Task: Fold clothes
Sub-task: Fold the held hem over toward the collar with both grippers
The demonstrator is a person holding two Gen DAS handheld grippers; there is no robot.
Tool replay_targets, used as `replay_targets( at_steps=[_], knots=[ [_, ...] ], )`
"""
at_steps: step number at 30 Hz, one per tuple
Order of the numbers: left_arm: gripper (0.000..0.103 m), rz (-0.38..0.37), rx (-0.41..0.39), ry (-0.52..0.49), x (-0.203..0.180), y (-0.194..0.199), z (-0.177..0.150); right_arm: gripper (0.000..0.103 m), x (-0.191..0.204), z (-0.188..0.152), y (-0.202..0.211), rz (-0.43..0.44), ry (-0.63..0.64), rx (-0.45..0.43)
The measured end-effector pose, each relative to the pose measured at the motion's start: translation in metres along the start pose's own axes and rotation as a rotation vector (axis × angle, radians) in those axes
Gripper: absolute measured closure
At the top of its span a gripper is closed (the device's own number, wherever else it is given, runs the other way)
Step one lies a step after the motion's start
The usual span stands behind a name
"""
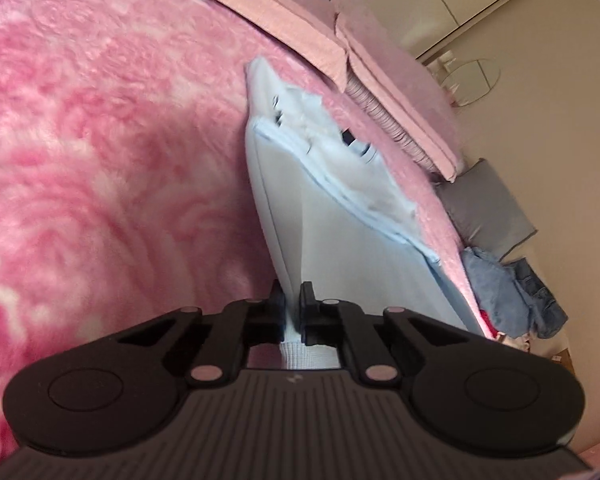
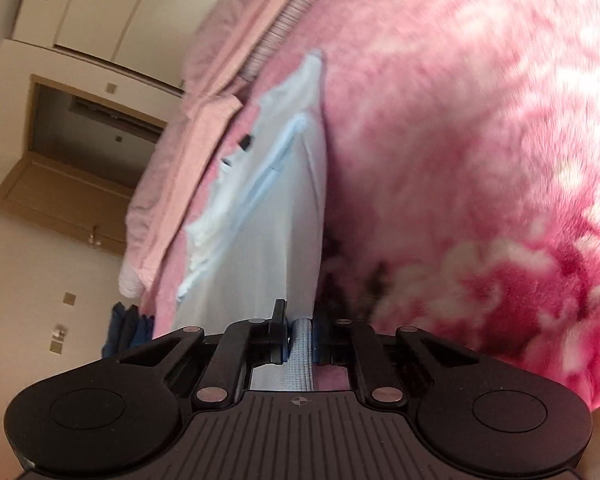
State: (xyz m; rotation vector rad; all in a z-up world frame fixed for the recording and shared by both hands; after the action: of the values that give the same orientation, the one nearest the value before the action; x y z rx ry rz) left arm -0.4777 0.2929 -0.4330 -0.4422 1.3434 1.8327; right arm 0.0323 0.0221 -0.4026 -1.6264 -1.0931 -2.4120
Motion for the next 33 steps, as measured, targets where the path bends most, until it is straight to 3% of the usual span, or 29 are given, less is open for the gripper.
replay_targets(
  at_steps=[4,13,17,21,22,23,24,26,33],
  knots=[
    [0.100,-0.022,-0.005,0.017,-0.001,0.030,-0.037,0.094,0.015,-0.022,0.025,0.013,0.025,-0.006],
    [0.103,-0.064,-0.045,0.046,0.006,0.097,-0.133,0.094,0.013,-0.115,0.085,0.038,0.004,-0.041],
    [0.103,-0.066,-0.033,0.017,0.008,0.107,-0.153,0.094,0.008,-0.139,0.094,0.036,-0.004,-0.049],
    [0.103,-0.034,-0.035,0.006,0.013,0.099,-0.148,0.094,0.003,-0.146,0.092,0.018,-0.004,-0.052],
    [0.101,-0.014,-0.035,0.005,0.015,0.095,-0.147,0.094,0.002,-0.148,0.092,0.013,-0.003,-0.053],
    [0.094,0.004,-0.037,0.003,0.017,0.092,-0.146,0.094,0.000,-0.150,0.092,0.009,-0.003,-0.054],
    [0.080,0.011,-0.037,-0.005,0.019,0.088,-0.145,0.094,-0.001,-0.152,0.091,0.004,-0.003,-0.055],
    [0.069,0.006,-0.017,-0.021,0.023,0.077,-0.146,0.094,-0.004,-0.156,0.090,-0.005,-0.003,-0.057],
    [0.066,-0.066,0.019,0.027,0.041,0.035,-0.157,0.094,-0.018,-0.155,0.084,-0.047,-0.026,-0.036]
  ],
)
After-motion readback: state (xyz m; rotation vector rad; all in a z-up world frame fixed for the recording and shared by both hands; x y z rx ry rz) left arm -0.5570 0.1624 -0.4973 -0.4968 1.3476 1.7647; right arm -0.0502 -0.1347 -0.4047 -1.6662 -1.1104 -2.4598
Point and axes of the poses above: each gripper's, at about its wrist camera, not at the fingertips, and y roughly against the way its jaws point, x to its left, z to its top, the point moved 6 cm from there along -y, roughly the way its jaws point, and after that the axes turned 10 degrees about x, right-handed, at the moved point
